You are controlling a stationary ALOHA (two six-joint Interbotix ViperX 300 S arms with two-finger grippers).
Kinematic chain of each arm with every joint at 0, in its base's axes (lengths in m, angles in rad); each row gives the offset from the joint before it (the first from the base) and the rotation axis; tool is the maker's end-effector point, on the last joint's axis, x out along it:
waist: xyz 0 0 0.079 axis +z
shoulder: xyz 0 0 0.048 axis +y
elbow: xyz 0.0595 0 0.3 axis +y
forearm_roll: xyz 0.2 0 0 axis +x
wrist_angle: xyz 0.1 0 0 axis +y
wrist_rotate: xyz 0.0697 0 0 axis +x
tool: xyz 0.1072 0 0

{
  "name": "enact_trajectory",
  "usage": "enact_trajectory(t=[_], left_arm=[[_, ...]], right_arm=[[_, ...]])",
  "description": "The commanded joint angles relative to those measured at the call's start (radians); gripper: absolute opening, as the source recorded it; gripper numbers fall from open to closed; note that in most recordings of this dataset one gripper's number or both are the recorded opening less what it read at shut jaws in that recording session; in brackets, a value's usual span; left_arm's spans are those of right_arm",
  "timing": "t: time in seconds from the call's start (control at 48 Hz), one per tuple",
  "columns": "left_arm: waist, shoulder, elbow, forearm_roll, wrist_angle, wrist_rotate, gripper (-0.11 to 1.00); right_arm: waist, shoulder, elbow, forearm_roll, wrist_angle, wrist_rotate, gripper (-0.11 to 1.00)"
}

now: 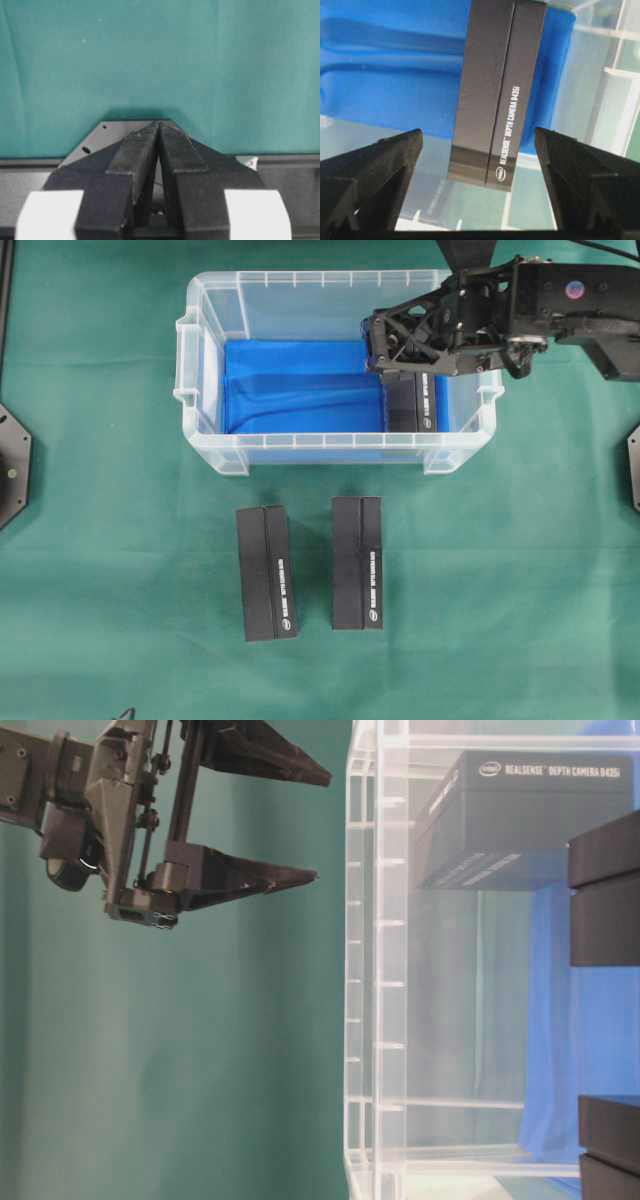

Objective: Take the box out of the case with the right arm.
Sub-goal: 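Close the right gripper on the right box and lift it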

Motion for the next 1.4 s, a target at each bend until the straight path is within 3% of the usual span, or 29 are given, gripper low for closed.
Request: enact_trajectory(t=[0.0, 0.729, 1.375], left_arm=[[0.000, 0.003, -0.008, 0.000, -0.005, 0.002, 0.00], [0.000, -0.006, 0.000, -0.002, -0.005, 0.000, 0.00], [0.002, -0.006, 0.000, -0.002, -0.005, 0.000, 0.00]], right_arm=[[-0.002, -0.009, -0.025, -0.002, -0.002, 0.002, 0.92], [-0.026, 0.080, 0.012, 0.003, -0.037, 0.028, 0.92], [-0.046, 0.147, 0.095, 0.066, -0.179, 0.032, 0.92]])
